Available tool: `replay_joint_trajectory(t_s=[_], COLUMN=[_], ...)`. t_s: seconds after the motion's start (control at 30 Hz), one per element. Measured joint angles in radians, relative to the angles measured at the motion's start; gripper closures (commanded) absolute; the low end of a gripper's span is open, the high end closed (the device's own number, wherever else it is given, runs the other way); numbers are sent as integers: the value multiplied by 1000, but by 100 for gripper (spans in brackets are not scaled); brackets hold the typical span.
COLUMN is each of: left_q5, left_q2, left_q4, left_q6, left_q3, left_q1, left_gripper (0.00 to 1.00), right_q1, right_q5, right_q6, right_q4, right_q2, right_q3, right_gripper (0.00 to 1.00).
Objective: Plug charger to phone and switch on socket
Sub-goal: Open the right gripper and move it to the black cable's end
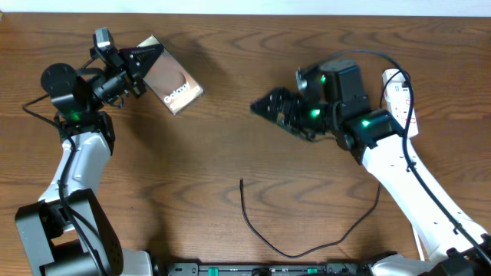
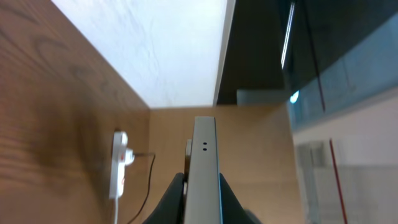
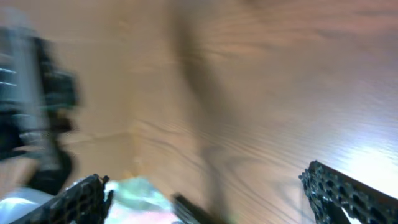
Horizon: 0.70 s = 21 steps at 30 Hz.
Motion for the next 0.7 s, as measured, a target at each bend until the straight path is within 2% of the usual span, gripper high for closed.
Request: replay_joint_trajectory(t_s=[0.17,0.33,0.53,0.7], left_q5=[79,145,168,184], left_q2=[0,0,0,0], left_q4=[0,0,0,0], left_q6=[47,110,127,137], left_q3=[0,0,0,0], left_q1=[2,17,77,148], left_gripper=[93,93,92,93], right_q1=[76,201,360,431], right_q5=[172,354,548,617], right_q6=[-110,-145,-45,41], right_q4=[-243,-372,-395,-352], right_q2=[0,0,7,68], right_q3=[-1,-1,-2,-13], right_gripper=[1,1,1,1])
